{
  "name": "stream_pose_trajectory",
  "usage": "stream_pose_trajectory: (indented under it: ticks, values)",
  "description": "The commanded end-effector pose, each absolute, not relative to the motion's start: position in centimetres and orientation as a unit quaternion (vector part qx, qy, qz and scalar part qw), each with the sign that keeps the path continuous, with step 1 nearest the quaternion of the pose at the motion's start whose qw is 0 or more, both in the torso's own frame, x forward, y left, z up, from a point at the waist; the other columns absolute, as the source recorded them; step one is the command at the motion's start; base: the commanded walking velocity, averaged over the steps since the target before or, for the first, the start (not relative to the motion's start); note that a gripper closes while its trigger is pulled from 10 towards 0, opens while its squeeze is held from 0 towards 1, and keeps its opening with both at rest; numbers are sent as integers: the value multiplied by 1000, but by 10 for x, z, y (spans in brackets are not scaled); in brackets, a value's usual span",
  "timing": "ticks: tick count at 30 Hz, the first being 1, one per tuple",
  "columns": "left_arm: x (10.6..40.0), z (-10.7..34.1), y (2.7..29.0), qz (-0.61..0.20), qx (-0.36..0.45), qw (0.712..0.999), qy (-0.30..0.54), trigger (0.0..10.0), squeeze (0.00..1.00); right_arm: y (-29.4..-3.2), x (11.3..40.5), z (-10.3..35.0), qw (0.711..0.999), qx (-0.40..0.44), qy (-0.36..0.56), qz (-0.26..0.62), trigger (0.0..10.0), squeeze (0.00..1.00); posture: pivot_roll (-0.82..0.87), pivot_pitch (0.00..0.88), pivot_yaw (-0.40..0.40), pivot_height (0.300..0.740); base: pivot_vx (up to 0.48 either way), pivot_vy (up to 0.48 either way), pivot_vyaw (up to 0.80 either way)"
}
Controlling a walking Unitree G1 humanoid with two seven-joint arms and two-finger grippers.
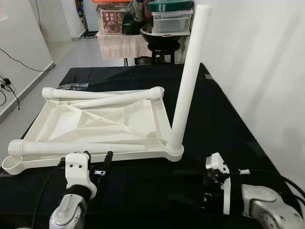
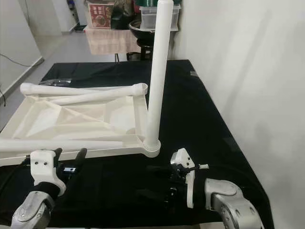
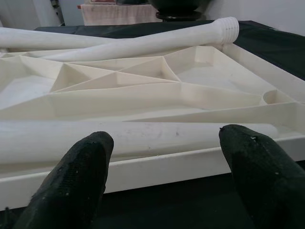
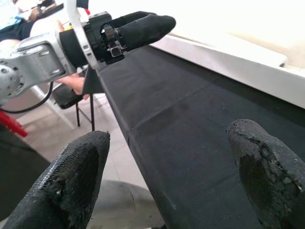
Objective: Building children table
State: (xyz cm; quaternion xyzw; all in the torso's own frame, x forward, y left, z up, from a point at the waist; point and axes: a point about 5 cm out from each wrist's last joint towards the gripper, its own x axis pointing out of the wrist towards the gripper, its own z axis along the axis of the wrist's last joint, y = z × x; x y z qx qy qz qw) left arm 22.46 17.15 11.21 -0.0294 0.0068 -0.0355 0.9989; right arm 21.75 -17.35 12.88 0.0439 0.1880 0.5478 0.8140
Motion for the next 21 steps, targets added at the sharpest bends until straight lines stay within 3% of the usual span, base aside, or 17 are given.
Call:
stream_pose_trajectory:
  ticks: [1,10,16,20,21]
  values:
    - [225,107,175,-30,-18,999,23,10000,0,-170,219,131,804,45,178,566,10000,0,-67,0,11,740,0,480,0]
    - [226,107,173,-36,-16,999,23,10000,0,-170,226,133,804,31,171,569,10000,0,-64,0,13,740,0,480,0]
    - [229,111,171,-44,-10,999,18,10000,0,-159,247,134,845,16,135,517,10000,0,-62,0,16,740,0,480,0]
    - [235,118,166,-57,-9,998,3,10000,0,-128,280,139,899,46,85,426,10000,0,-54,0,18,740,0,480,0]
    - [235,118,166,-57,-9,998,3,10000,0,-128,280,139,899,46,85,426,10000,0,-54,0,18,740,0,480,0]
